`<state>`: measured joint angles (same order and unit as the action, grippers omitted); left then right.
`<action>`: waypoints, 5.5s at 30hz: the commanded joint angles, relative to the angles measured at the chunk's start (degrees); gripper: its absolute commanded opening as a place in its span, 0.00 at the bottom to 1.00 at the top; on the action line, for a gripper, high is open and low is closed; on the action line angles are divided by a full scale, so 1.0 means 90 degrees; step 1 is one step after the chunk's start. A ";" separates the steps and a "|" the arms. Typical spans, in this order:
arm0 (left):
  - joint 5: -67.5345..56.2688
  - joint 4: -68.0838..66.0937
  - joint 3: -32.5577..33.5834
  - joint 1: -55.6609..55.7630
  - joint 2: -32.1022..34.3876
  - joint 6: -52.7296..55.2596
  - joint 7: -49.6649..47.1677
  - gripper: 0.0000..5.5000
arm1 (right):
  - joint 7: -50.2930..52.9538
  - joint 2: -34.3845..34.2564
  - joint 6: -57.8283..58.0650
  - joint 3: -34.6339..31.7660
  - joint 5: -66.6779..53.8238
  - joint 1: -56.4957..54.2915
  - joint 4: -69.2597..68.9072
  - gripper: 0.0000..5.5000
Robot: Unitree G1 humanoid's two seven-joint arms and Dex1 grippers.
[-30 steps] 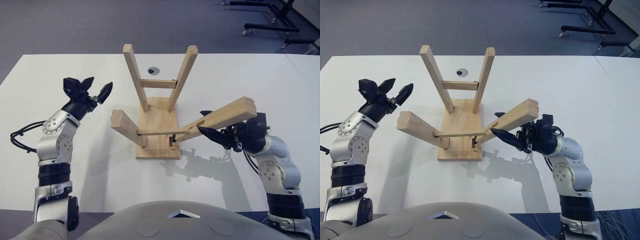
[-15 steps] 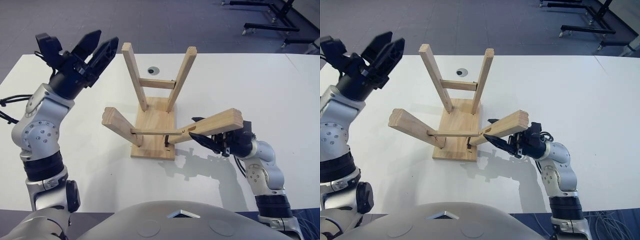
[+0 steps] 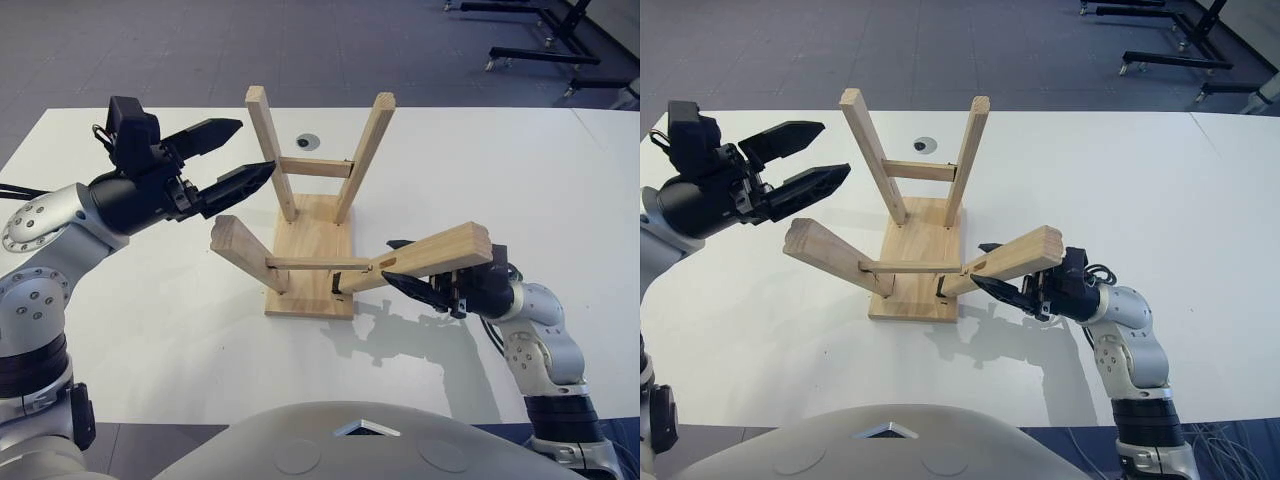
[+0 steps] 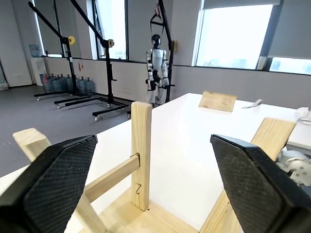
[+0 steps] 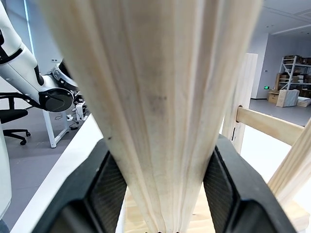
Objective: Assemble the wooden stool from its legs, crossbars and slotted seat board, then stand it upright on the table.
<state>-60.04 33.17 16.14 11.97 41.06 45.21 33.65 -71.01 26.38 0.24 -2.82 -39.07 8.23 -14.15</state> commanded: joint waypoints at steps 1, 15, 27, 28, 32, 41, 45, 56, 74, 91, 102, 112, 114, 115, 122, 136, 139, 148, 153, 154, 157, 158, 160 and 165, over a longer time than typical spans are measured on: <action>0.0211 0.0021 -0.0164 -0.0050 0.0075 -0.0067 0.0083 0.78 | -0.0015 0.0250 0.0313 -0.0002 -0.0198 -0.0539 -0.0378 0.38; 0.0317 -0.0041 -0.0218 -0.0093 0.0002 -0.0128 0.0061 0.78 | -0.0074 -0.0117 0.0309 0.0426 0.0004 -0.0518 -0.0055 0.37; 0.0289 -0.0164 -0.0227 -0.0158 -0.0030 -0.0149 0.0009 0.78 | -0.0079 -0.0177 -0.0123 0.0546 0.0307 -0.0242 0.0029 0.37; 0.0283 -0.0169 -0.0216 -0.0169 -0.0022 -0.0151 0.0027 0.78 | -0.0070 -0.0150 -0.0152 0.0539 0.0343 -0.0281 0.0031 0.37; 0.0292 -0.0146 -0.0236 -0.0209 -0.0024 -0.0170 0.0055 0.78 | -0.0029 -0.0030 -0.0204 0.0447 0.0417 -0.0424 -0.0017 0.37; 0.0376 -0.0059 -0.0297 -0.0297 -0.0042 -0.0241 0.0047 0.78 | -0.0080 0.0260 0.0090 0.0543 0.0394 -0.0374 -0.0033 0.37; 0.0384 -0.0047 -0.0338 -0.0337 -0.0055 -0.0302 0.0026 0.78 | -0.0034 0.0282 0.0157 0.0746 0.0573 -0.0390 0.0085 0.37; 0.0402 0.0037 -0.0408 -0.0464 -0.0091 -0.0369 -0.0050 0.78 | -0.0054 0.0310 -0.0066 0.0961 0.0819 -0.0578 0.0207 0.37; 0.0632 0.0011 -0.0603 -0.0656 -0.0211 -0.0575 -0.0087 0.78 | 0.0168 0.0118 0.0417 0.1656 0.1026 -0.1096 0.0751 0.37; 0.1318 -0.1632 -0.0144 -0.1237 -0.0480 -0.1319 0.0303 0.78 | 0.0005 0.0239 0.0271 0.2101 0.1219 -0.1577 0.1156 0.37; 0.2239 -0.2458 -0.0273 -0.1501 -0.0530 -0.1560 0.0453 0.78 | 0.0061 0.0237 0.0240 0.2099 0.1265 -0.1651 0.1175 0.37; 0.3856 -0.3675 -0.1249 -0.1694 -0.1007 -0.2594 0.0600 0.78 | 0.0026 0.0255 0.0329 0.2184 0.1217 -0.1777 0.1115 0.37; 0.3965 -0.3723 -0.1355 -0.1607 -0.1126 -0.2669 0.0611 0.78 | 0.0026 0.0247 0.0337 0.2212 0.1217 -0.1802 0.1109 0.37; 0.4007 -0.3749 -0.1410 -0.1556 -0.1182 -0.2687 0.0612 0.78 | 0.0026 0.0242 0.0334 0.2224 0.1220 -0.1813 0.1112 0.37; 0.4260 -0.3877 -0.1667 -0.1446 -0.1445 -0.2770 0.0678 0.78 | 0.0025 0.0169 0.0285 0.2359 0.1265 -0.1854 0.1143 0.37; 0.4463 -0.4145 -0.1679 -0.1435 -0.1637 -0.2988 0.0693 0.78 | -0.0077 -0.0056 0.0296 0.2671 0.1348 -0.2152 0.1346 0.37; 0.4473 -0.4166 -0.1684 -0.1419 -0.1650 -0.3009 0.0706 0.78 | -0.0098 -0.0161 0.0246 0.2794 0.1413 -0.2218 0.1511 0.37; 0.4539 -0.4210 -0.1602 -0.1428 -0.1662 -0.3074 0.0701 0.78 | -0.0156 -0.0503 0.0285 0.2877 0.1414 -0.2315 0.2046 0.37; 0.4578 -0.4268 -0.1573 -0.1398 -0.1669 -0.3114 0.0702 0.78 | -0.0229 -0.0547 0.0100 0.2960 0.1568 -0.2381 0.2105 0.37; 0.4584 -0.4276 -0.1569 -0.1396 -0.1669 -0.3125 0.0700 0.78 | -0.0243 -0.0547 0.0068 0.2991 0.1597 -0.2392 0.2084 0.37; 0.4598 -0.4297 -0.1561 -0.1394 -0.1668 -0.3146 0.0699 0.78 | -0.0260 -0.0558 -0.0023 0.3035 0.1671 -0.2464 0.2102 0.37; 0.4601 -0.4312 -0.1557 -0.1391 -0.1671 -0.3154 0.0703 0.78 | -0.0255 -0.0569 -0.0035 0.3038 0.1681 -0.2490 0.2125 0.37; 0.4606 -0.4331 -0.1554 -0.1388 -0.1675 -0.3169 0.0712 0.78 | -0.0237 -0.0601 -0.0025 0.3043 0.1690 -0.2527 0.2158 0.37; 0.4608 -0.4369 -0.1553 -0.1381 -0.1691 -0.3211 0.0734 0.78 | -0.0172 -0.0775 0.0139 0.3064 0.1636 -0.2710 0.2425 0.37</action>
<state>-19.45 -5.59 3.37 -1.01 26.42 16.17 39.72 -72.30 19.42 -1.94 21.47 -29.21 -17.09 4.37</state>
